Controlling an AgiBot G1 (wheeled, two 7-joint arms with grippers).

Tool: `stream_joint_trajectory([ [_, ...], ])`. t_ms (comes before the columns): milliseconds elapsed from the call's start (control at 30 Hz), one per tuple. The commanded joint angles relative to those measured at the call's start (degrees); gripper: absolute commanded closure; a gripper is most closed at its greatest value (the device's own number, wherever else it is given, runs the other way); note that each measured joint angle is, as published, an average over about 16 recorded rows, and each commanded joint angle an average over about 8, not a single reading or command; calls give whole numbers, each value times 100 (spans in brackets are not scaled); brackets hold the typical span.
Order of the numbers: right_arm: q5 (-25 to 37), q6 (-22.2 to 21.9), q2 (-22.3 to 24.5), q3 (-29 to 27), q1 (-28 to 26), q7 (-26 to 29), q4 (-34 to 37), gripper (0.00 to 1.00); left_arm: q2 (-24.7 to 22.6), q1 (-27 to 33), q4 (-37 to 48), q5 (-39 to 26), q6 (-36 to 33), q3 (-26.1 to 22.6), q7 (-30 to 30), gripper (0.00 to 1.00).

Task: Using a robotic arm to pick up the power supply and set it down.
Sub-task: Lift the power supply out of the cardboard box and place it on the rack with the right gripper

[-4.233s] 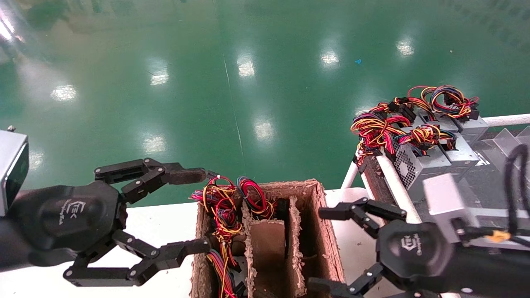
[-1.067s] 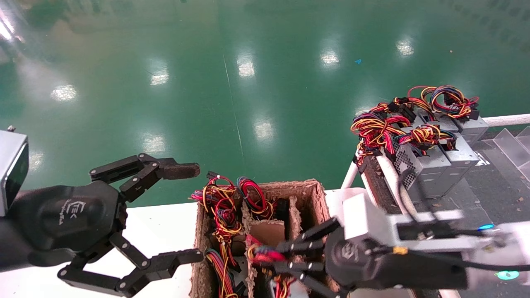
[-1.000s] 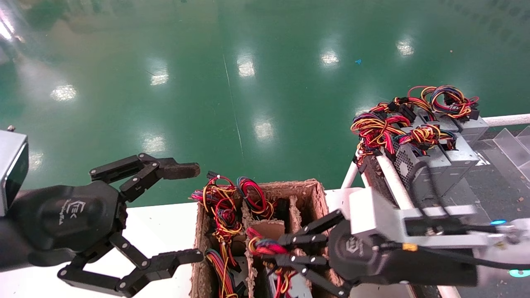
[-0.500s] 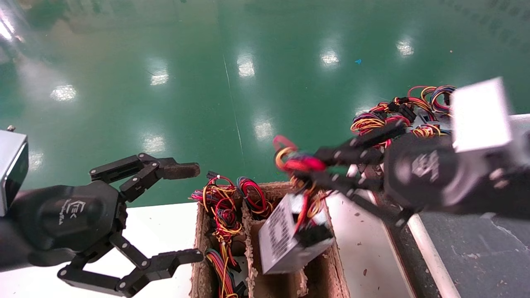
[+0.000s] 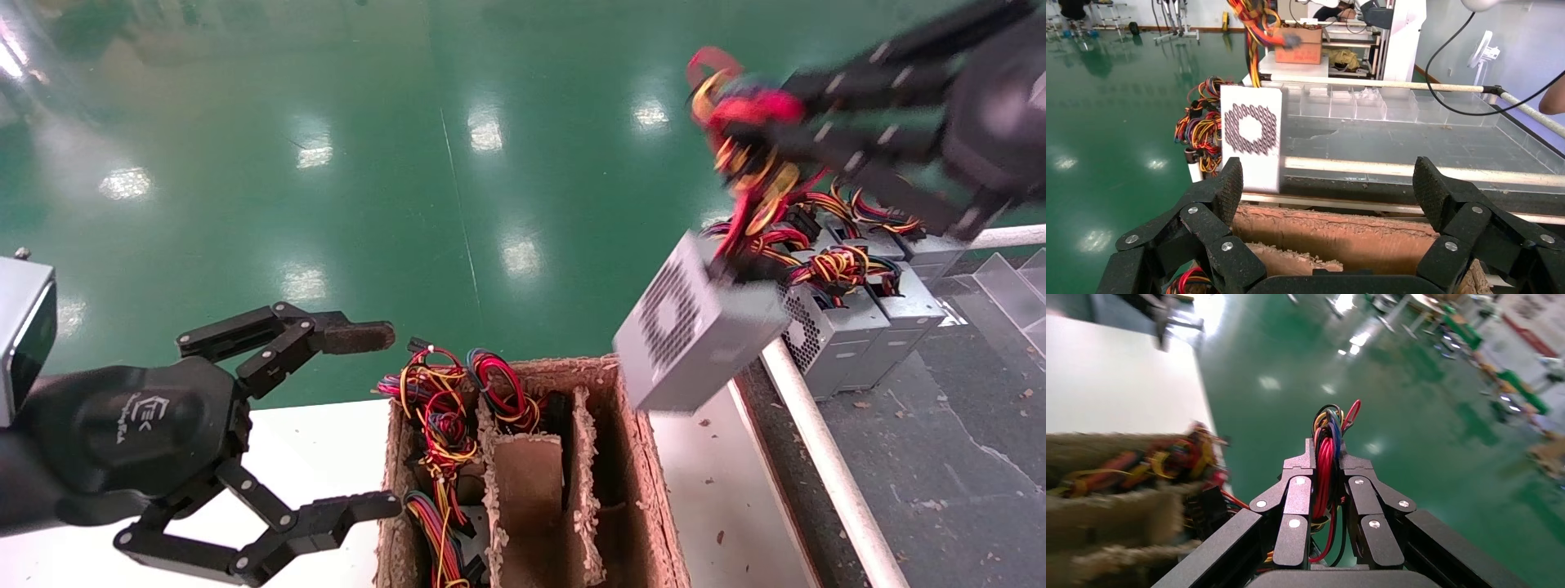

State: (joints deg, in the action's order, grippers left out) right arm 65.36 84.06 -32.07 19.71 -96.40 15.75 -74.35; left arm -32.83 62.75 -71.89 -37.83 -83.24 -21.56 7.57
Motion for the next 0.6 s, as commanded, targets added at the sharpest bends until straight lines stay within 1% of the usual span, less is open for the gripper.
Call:
stream_joint_trajectory([
  [33,164,-6,51,6,-219,59,58,100,0,0,0,0,0,0,0,0],
  [167,397,38,106,7,-522,-69,343,100,0,0,0,0,0,0,0,0],
  [400,632,204,206,-55,-1096,-507,1032,100,0,0,0,0,0,0,0,0],
  [600,1119,400,390,32,-1703,-797,1530,100,0,0,0,0,0,-1,0,0],
])
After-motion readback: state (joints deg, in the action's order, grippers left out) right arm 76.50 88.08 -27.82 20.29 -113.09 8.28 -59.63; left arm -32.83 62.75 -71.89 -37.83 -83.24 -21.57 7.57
